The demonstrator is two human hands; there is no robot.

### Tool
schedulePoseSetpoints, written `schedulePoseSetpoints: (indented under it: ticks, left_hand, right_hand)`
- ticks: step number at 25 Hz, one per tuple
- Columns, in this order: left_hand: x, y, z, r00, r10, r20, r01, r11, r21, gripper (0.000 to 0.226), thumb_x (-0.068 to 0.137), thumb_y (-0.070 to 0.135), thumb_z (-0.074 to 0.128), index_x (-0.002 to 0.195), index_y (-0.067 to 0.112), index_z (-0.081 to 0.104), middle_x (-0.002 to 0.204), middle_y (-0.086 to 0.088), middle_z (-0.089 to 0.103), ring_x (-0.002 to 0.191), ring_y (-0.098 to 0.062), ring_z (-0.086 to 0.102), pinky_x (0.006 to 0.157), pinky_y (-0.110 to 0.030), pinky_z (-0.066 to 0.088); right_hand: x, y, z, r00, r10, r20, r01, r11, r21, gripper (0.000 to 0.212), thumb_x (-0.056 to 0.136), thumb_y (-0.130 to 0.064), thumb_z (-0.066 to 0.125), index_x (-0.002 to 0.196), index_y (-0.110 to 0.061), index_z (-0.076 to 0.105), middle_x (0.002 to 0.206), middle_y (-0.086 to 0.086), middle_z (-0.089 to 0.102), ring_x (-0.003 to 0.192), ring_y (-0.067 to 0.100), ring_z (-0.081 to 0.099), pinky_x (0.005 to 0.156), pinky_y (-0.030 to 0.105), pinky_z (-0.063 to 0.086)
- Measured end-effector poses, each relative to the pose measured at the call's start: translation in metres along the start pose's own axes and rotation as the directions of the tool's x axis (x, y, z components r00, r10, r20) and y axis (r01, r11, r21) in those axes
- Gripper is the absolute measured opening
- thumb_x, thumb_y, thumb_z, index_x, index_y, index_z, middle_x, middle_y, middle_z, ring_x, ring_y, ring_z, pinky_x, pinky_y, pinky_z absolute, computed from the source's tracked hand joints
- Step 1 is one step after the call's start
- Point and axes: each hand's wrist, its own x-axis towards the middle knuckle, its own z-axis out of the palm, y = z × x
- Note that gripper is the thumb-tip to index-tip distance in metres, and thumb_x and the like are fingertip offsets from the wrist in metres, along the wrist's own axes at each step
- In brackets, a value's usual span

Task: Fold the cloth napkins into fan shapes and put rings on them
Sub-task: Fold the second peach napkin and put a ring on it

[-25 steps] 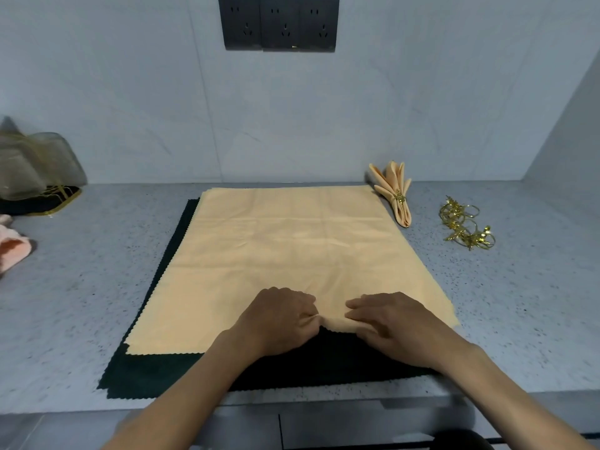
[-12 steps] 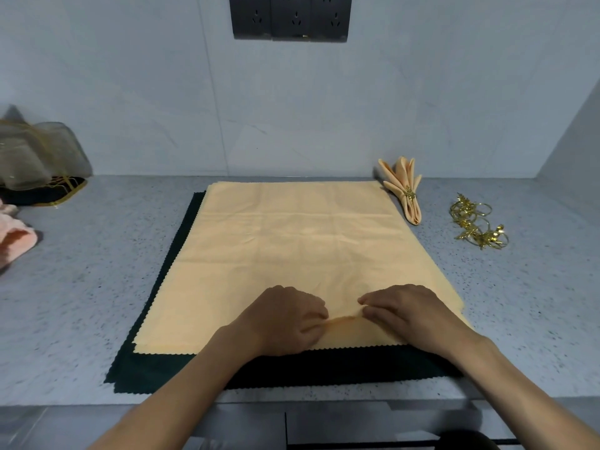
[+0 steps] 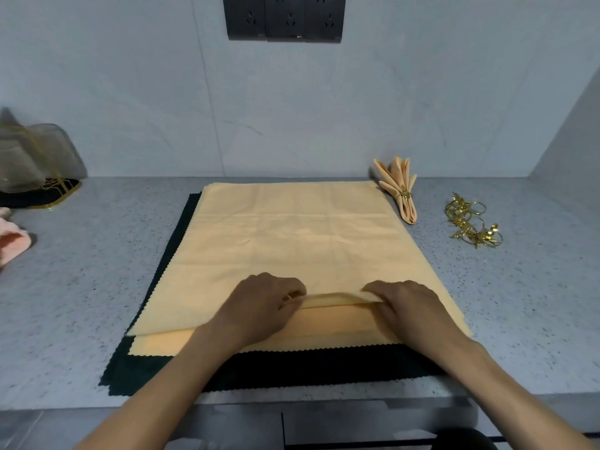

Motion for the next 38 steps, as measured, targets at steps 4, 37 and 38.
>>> schedulePoseSetpoints:
  ticks: [4,37,38]
  left_hand:
    - [-0.019,-0.032,-0.041,0.974,-0.153,0.17,0.13,0.982,0.135,0.011,0.093,0.033,0.061,0.085,0.026,0.066,0.071,0.014,0.062,0.065,-0.004,0.052,0.061,-0.025,0.04]
    - [-0.057,0.009,-0.048,0.921,-0.116,0.372,0.007,0.959,0.283,0.02,0.095,0.045,0.045,0.103,0.036,0.06,0.1,0.015,0.064,0.085,-0.007,0.06,0.077,-0.027,0.048]
    - [-0.056,0.007,-0.052,0.908,-0.151,0.391,0.08,0.978,0.192,0.022,0.092,0.052,0.049,0.102,0.038,0.063,0.097,0.02,0.064,0.085,-0.002,0.06,0.079,-0.024,0.048]
  right_hand:
    - [0.011,0.034,-0.02,0.991,-0.028,0.128,0.011,0.991,0.134,0.029,0.096,-0.014,0.056,0.096,-0.04,0.069,0.082,-0.015,0.071,0.075,0.006,0.062,0.071,0.034,0.051]
    - [-0.022,-0.008,-0.046,0.86,-0.113,0.497,0.14,0.99,-0.018,0.029,0.096,-0.048,0.04,0.115,-0.041,0.059,0.113,-0.021,0.061,0.103,0.003,0.056,0.09,0.026,0.047]
    - [-0.019,-0.008,-0.052,0.832,-0.085,0.548,0.081,0.996,0.031,0.027,0.096,-0.054,0.045,0.116,-0.044,0.06,0.115,-0.024,0.06,0.106,-0.001,0.054,0.091,0.022,0.045]
